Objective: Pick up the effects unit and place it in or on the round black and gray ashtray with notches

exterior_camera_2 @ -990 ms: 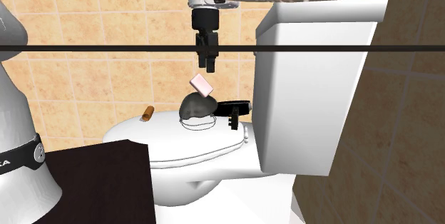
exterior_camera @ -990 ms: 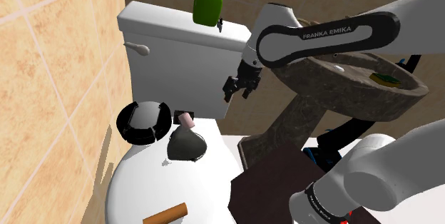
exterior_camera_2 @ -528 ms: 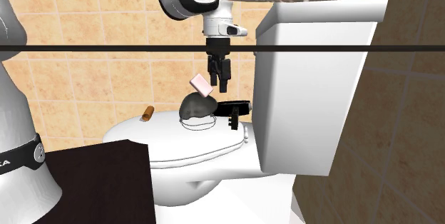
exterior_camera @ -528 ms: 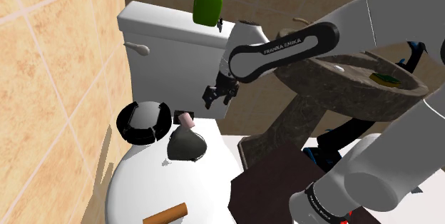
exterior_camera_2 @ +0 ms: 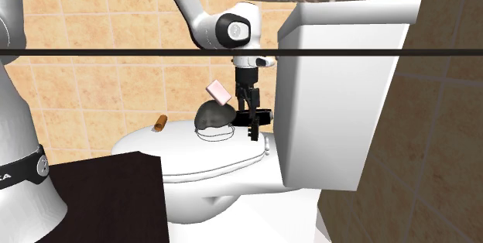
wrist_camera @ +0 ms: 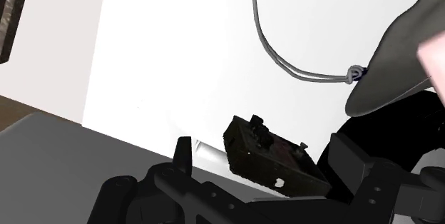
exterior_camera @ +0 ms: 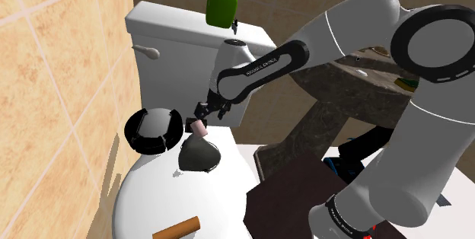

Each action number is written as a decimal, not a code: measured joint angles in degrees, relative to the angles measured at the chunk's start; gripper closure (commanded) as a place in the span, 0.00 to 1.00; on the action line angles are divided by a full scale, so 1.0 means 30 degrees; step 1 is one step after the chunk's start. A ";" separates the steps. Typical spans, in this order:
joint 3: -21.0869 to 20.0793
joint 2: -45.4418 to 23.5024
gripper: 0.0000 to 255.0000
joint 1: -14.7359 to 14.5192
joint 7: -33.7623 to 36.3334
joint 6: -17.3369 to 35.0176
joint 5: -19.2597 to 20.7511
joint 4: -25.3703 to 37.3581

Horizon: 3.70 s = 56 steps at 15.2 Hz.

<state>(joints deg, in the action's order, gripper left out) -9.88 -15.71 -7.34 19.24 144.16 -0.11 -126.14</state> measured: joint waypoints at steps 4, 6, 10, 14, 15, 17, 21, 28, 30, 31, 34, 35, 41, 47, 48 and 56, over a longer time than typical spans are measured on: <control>0.0218 -0.2002 0.00 -0.0259 0.0292 0.0909 0.0500 0.1085; 0.0280 -0.2452 0.00 -0.0321 0.0359 0.1280 0.0599 0.1168; 0.0381 -0.3169 0.00 -0.0423 0.0454 0.1911 0.0748 0.1250; 0.0399 -0.3312 0.00 -0.0461 0.0493 0.1986 0.0777 0.1326; 0.0400 -0.3318 0.00 -0.0462 0.0494 0.1988 0.0779 0.1329; 0.0400 -0.3320 1.00 -0.0462 0.0494 0.1990 0.0779 0.1331; 0.0401 -0.3321 1.00 -0.0462 0.0494 0.1990 0.0779 0.1330; 0.0384 -0.3213 1.00 -0.0451 0.0486 0.1895 0.0759 0.1315; 0.0326 -0.2831 1.00 -0.0407 0.0451 0.1614 0.0687 0.1219; 0.0306 -0.2666 1.00 -0.0348 0.0381 0.1407 0.0644 0.1264; 0.0206 -0.1965 1.00 -0.0266 0.0304 0.0749 0.0497 0.1231; 0.0187 -0.1860 1.00 -0.0284 0.0334 0.0533 0.0481 0.1346; 0.0043 -0.0640 1.00 -0.0141 0.0169 -0.0699 0.0211 0.1365; -0.0066 0.0408 1.00 -0.0074 0.0092 -0.2033 -0.0010 0.1665; -0.0083 0.0617 1.00 -0.0060 0.0071 -0.2259 -0.0053 0.1687; -0.0321 0.0429 1.00 -0.0531 0.0864 -0.4004 0.0119 0.3634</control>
<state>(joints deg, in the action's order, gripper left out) -10.85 -14.43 -8.94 21.83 132.15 0.24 -115.24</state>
